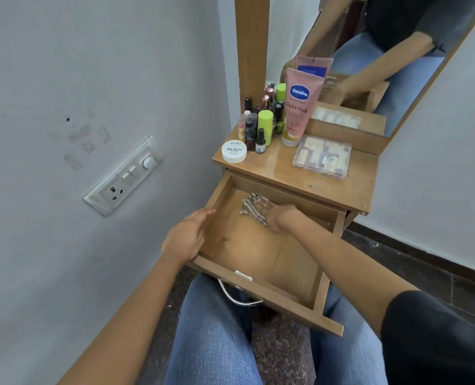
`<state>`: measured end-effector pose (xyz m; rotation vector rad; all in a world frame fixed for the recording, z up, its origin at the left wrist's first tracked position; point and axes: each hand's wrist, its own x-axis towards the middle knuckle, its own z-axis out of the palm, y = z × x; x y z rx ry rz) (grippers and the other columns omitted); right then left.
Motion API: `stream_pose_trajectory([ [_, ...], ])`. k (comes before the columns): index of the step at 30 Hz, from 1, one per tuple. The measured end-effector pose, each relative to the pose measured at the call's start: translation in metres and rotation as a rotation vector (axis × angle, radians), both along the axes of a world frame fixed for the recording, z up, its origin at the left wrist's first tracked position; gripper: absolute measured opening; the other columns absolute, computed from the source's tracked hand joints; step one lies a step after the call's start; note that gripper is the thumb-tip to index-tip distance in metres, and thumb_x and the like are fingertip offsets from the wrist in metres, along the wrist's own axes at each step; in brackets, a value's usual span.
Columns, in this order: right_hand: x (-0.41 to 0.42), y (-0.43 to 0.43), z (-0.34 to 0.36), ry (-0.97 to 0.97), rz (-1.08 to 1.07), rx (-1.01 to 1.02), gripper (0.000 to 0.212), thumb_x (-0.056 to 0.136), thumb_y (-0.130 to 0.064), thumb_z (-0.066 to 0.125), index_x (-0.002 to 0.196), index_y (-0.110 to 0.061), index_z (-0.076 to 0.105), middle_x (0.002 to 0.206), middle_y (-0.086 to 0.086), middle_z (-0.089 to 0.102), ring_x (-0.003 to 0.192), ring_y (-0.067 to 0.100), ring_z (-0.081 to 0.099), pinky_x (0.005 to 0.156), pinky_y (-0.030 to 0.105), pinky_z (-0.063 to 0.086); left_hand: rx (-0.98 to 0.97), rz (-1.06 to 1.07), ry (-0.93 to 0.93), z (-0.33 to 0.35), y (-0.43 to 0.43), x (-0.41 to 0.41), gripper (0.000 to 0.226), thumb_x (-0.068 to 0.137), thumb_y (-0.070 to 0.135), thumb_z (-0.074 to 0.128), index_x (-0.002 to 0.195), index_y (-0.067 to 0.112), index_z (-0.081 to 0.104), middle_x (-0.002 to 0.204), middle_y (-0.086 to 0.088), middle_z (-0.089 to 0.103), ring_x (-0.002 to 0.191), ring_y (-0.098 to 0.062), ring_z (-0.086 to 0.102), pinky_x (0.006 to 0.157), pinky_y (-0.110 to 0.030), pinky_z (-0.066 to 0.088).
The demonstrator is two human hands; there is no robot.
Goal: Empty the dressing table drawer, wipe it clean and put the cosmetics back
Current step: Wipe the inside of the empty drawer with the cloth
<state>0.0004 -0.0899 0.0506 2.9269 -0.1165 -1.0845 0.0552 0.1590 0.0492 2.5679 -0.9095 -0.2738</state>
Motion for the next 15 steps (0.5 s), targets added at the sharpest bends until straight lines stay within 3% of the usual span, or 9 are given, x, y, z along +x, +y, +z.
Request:
stream_pose_trajectory([
  [5,-0.058,-0.025,-0.009,-0.015,-0.149,-0.098,0.065,0.102,-0.021,0.029,0.149,-0.017,-0.016,0.158,-0.003,-0.018,0.147,0.017,-0.003,0.115,0.038,0.019,-0.013,-0.005,-0.007,0.001,0.000,-0.001,0.053,0.094,0.003,0.035,0.136,0.033,0.043,0.144,0.014,0.045,0.126,-0.014,0.048,0.098,-0.032,0.042],
  [10,-0.083,-0.025,-0.015,-0.045,-0.240,-0.201,0.052,0.104,-0.026,0.011,0.150,-0.007,-0.006,0.160,0.005,-0.004,0.147,0.017,0.000,0.117,0.028,0.002,-0.012,-0.009,-0.002,0.002,0.000,-0.002,0.056,0.093,0.001,0.034,0.137,0.033,0.043,0.144,0.013,0.044,0.127,-0.015,0.047,0.097,-0.032,0.042],
  [15,-0.077,-0.018,-0.014,-0.126,-0.317,-0.108,0.055,0.103,-0.027,0.017,0.151,-0.007,-0.002,0.160,0.007,0.002,0.147,0.021,0.008,0.112,0.036,0.027,-0.025,0.012,0.004,0.002,-0.001,-0.002,0.055,0.093,0.002,0.035,0.137,0.032,0.043,0.144,0.013,0.045,0.129,-0.014,0.046,0.098,-0.032,0.042],
])
